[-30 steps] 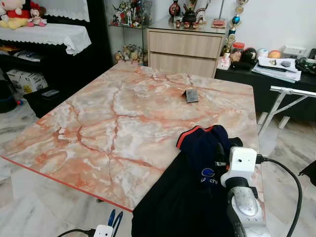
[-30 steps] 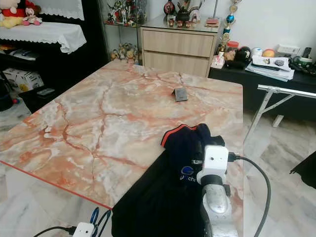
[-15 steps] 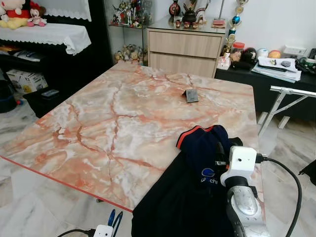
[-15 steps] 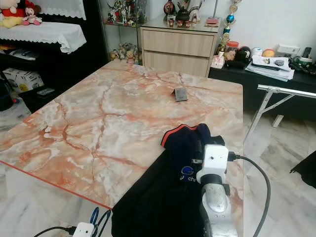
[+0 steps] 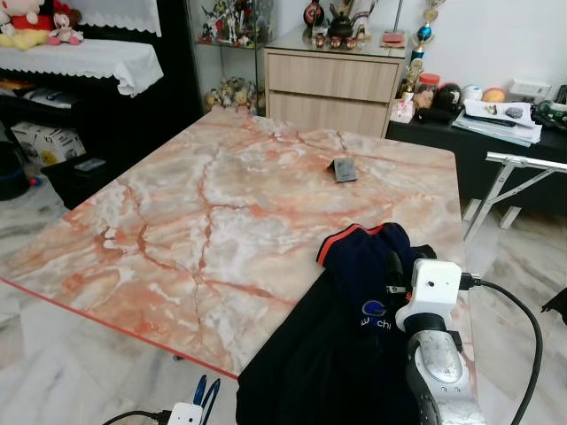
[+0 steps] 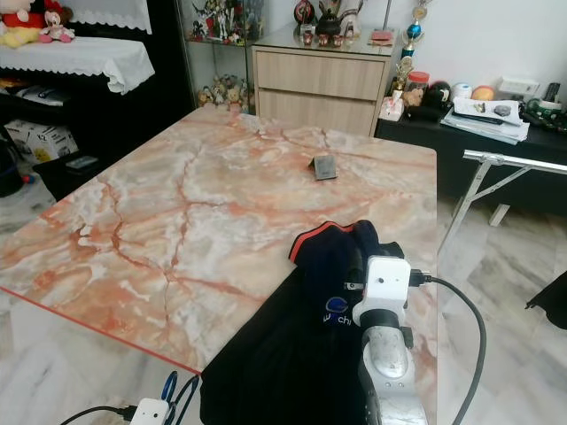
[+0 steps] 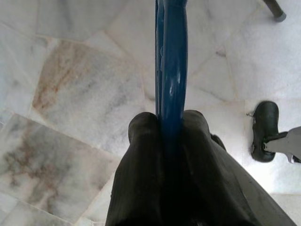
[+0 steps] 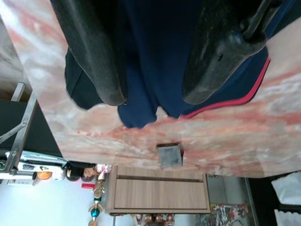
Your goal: Hang hanger
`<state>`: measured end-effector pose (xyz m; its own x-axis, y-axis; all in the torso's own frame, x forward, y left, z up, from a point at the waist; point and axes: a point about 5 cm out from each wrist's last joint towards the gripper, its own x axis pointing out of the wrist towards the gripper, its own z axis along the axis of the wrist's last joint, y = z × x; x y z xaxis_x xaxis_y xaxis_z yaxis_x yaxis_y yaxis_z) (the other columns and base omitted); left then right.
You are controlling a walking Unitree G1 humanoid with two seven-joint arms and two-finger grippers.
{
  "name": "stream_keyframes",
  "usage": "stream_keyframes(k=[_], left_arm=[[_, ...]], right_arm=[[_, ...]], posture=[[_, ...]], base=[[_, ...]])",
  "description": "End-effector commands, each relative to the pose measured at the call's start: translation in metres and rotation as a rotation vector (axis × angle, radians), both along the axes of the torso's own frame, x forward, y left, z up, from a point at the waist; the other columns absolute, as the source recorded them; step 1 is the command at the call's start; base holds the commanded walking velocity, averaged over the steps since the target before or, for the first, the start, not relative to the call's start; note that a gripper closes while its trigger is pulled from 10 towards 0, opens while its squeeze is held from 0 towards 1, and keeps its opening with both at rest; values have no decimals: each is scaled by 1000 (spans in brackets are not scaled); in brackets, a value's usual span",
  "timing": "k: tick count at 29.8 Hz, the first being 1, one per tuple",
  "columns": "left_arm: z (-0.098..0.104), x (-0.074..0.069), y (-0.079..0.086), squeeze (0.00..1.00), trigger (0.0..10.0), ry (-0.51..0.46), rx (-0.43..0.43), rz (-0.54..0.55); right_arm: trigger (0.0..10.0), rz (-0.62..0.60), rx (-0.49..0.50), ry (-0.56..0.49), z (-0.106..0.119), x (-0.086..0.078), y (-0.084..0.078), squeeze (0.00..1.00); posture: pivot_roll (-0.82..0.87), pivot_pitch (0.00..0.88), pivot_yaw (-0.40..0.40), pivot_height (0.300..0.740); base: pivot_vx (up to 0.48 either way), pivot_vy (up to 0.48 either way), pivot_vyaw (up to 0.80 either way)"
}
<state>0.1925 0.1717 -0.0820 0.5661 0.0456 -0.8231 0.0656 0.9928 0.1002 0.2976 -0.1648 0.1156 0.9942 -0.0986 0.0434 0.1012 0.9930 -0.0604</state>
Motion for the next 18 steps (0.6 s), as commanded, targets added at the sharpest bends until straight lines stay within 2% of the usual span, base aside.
stream_keyframes(k=[1, 18], left_arm=[[-1, -2, 1, 0, 10000, 9, 0, 6], [-1, -2, 2, 0, 10000, 8, -1, 10]], right_arm=[[10000, -1, 2, 10, -3, 0, 1, 0], [10000, -9, 3, 17, -5, 0, 0, 0]], posture=[[44, 0, 4, 740], [44, 0, 4, 740]], base=[[-270, 0, 0], [-273, 0, 0]])
